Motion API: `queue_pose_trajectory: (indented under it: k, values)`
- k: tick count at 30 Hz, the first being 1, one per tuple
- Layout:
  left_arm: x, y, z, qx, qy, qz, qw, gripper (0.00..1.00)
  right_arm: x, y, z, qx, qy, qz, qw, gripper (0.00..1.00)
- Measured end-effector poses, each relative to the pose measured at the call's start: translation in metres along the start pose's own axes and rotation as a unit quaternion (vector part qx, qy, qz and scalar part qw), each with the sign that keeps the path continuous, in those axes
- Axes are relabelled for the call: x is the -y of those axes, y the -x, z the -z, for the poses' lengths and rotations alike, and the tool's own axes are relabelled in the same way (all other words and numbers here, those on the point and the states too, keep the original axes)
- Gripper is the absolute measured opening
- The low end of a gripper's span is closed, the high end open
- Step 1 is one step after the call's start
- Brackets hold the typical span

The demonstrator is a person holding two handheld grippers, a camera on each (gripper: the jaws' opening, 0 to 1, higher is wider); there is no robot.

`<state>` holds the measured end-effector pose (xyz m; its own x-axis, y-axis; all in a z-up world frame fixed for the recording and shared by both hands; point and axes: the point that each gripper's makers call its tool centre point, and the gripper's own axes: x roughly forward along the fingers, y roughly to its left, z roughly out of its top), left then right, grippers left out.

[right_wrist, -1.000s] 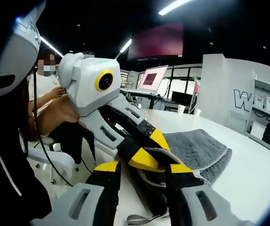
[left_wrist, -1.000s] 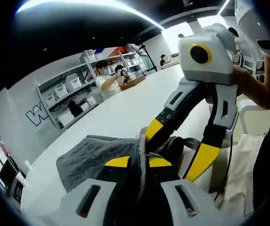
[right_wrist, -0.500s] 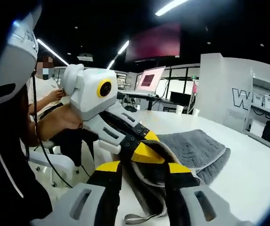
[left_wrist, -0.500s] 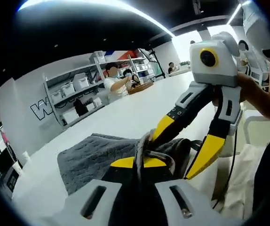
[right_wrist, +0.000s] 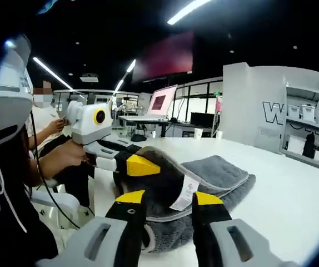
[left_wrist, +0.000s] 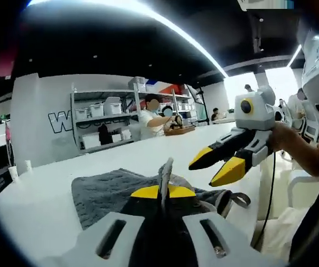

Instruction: Open the folded towel by lifting each exposed corner and separating the folded layers until the towel lies flat within the target outline without major curled edges

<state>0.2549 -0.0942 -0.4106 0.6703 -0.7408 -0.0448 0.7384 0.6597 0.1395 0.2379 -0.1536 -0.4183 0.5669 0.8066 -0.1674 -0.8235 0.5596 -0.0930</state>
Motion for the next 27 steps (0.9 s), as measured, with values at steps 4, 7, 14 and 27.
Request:
queue_pose_trajectory:
  k: [4,7,14,27]
  values:
    - [-0.002,0.003,0.002,0.006,0.009,-0.003,0.9999,0.01,0.009,-0.001,-0.002,0.004,-0.003,0.008,1.0,0.29]
    - [-0.006,0.006,0.004,0.007,0.002,-0.01,0.9999,0.01,0.014,-0.004,-0.003,0.007,-0.008,0.007,0.9999,0.28]
    - [-0.018,0.013,0.005,0.018,-0.001,-0.025,0.9995,0.01,0.038,-0.008,-0.003,-0.005,0.001,0.02,0.9998,0.27]
    - [-0.032,0.026,0.019,0.012,-0.003,-0.046,0.9989,0.01,0.058,-0.028,-0.002,-0.018,0.005,0.027,0.9995,0.24]
